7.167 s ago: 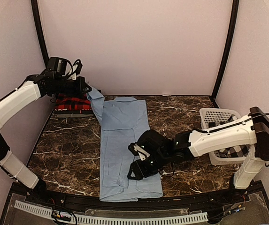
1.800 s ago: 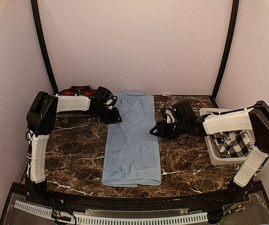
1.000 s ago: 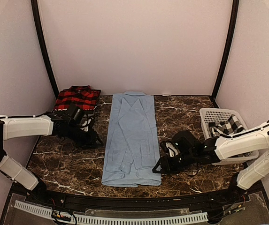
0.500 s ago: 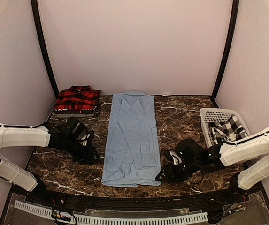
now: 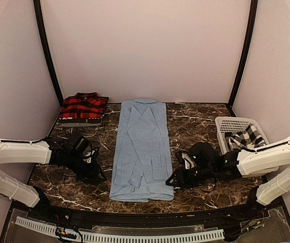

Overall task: Fold and stack the long sleeve shirts
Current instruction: Smooth out the rectangle-folded shirt at the center of the board.

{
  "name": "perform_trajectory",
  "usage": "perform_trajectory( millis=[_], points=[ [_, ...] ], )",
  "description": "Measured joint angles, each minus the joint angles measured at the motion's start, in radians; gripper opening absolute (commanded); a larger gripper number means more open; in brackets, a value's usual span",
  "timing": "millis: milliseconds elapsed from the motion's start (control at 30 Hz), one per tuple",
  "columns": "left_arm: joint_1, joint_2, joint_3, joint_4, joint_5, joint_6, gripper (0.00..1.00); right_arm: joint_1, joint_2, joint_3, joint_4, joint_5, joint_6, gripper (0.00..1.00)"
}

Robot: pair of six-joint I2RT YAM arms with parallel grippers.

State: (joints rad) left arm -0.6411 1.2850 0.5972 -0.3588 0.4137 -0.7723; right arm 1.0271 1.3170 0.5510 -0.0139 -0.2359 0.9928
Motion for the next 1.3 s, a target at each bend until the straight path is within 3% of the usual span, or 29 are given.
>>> perform_trajectory(
  millis=[333,633,900,1300],
  points=[
    [-0.010,-0.011,-0.005,-0.010,0.023,-0.003,0.33,0.014,0.182,0.037,0.071,-0.084,-0.032,0.31],
    [-0.013,-0.011,-0.005,-0.023,0.048,-0.002,0.34,0.040,0.173,-0.010,0.082,-0.130,-0.029,0.34],
    [-0.024,-0.006,-0.005,-0.042,0.088,0.006,0.40,0.040,0.085,-0.010,-0.012,-0.127,-0.031,0.35],
    [-0.068,0.058,-0.024,-0.016,0.165,0.004,0.39,0.031,0.032,-0.083,-0.019,-0.108,0.006,0.34]
  ],
)
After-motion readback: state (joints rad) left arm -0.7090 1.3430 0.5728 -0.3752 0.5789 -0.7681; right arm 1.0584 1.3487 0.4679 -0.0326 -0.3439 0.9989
